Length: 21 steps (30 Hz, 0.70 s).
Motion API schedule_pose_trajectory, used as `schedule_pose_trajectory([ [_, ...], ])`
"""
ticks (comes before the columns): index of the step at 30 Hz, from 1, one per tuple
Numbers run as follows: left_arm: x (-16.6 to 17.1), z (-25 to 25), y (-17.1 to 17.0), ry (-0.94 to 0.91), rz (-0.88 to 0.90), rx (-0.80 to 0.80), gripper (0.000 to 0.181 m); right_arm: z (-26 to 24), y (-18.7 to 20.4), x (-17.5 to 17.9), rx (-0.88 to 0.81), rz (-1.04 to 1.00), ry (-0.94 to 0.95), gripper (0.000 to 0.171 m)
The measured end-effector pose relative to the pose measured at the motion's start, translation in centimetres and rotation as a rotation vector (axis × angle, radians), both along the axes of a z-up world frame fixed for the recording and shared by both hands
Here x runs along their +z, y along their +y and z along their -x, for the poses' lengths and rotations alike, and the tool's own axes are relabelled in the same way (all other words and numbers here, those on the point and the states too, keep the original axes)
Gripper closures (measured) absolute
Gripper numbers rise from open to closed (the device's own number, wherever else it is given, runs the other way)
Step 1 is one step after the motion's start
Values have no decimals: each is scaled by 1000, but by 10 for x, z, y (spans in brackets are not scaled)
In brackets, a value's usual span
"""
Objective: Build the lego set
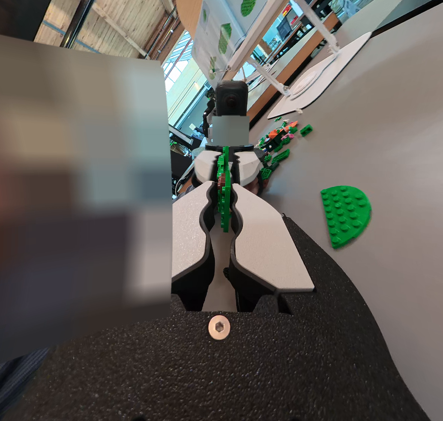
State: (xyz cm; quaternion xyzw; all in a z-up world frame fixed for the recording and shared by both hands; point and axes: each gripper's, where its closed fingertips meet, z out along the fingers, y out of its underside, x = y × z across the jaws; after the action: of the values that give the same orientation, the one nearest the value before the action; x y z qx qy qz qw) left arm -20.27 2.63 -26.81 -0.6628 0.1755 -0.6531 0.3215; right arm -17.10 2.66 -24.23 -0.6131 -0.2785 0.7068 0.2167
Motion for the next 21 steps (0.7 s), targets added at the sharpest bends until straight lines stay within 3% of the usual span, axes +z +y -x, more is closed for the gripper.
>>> schedule_pose_trajectory([
  [2,-1,-2,-4,28,-36,-12,173,1,-2,-1,1,-12,-3,163],
  [5,-1,-5,-8,48,-57,-34,174,-1,-3,4,2,-80,18,162],
  [7,-2,-6,-9,51,-48,-49,174,1,6,11,-64,-167,57,145],
  [11,-1,-3,-5,24,-19,-32,174,-25,41,22,-383,-444,36,115],
  [16,2,5,3,-50,55,-6,174,-74,82,25,-861,-821,-119,117],
  [18,4,7,5,-74,71,0,174,-73,79,25,-882,-868,-120,118],
  [21,5,9,5,-88,79,2,174,-54,65,18,-759,-893,-105,117],
])
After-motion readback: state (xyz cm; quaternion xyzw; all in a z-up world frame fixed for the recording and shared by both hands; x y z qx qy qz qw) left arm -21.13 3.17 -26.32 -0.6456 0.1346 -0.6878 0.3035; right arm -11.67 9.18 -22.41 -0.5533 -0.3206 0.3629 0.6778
